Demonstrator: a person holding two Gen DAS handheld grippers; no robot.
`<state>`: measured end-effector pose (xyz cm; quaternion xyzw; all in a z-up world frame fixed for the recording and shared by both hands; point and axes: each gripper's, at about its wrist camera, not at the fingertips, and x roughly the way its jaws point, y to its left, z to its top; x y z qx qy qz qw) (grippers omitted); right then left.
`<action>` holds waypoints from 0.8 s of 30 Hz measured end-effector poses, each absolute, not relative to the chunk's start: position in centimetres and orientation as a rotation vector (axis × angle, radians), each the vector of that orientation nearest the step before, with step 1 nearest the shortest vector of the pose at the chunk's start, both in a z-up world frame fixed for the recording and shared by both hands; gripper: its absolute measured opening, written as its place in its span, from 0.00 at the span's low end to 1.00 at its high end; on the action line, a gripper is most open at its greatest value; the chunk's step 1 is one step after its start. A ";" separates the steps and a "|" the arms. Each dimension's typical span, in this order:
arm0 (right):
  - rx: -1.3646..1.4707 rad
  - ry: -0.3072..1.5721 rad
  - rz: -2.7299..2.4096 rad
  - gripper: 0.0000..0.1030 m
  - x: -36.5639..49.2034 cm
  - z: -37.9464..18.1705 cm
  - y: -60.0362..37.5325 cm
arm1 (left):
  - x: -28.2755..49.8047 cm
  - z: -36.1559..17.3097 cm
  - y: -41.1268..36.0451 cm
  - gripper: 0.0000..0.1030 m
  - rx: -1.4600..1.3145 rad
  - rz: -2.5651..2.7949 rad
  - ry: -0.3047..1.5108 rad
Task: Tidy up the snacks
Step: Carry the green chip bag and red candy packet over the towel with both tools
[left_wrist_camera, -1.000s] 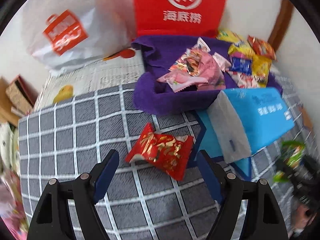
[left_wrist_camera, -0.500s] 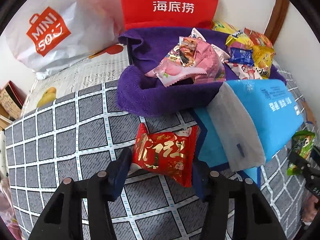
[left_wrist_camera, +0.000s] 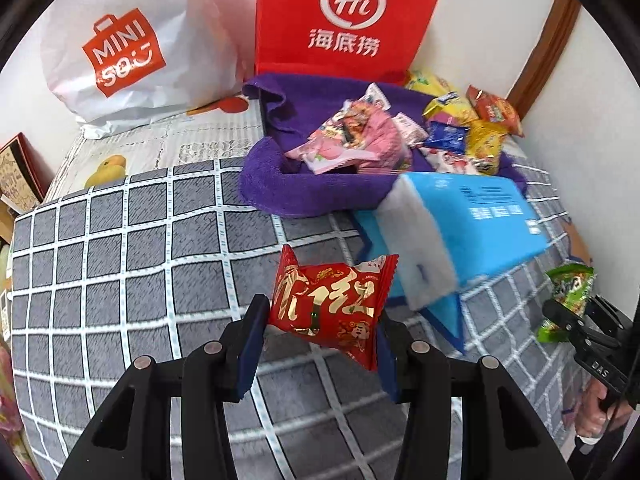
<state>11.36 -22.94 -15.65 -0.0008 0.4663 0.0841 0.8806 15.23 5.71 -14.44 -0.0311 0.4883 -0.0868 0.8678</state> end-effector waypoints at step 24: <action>-0.005 0.764 0.186 0.49 9.7 -4.4 -22.7 | 10.7 -6.4 0.3 0.45 -0.140 -0.355 0.927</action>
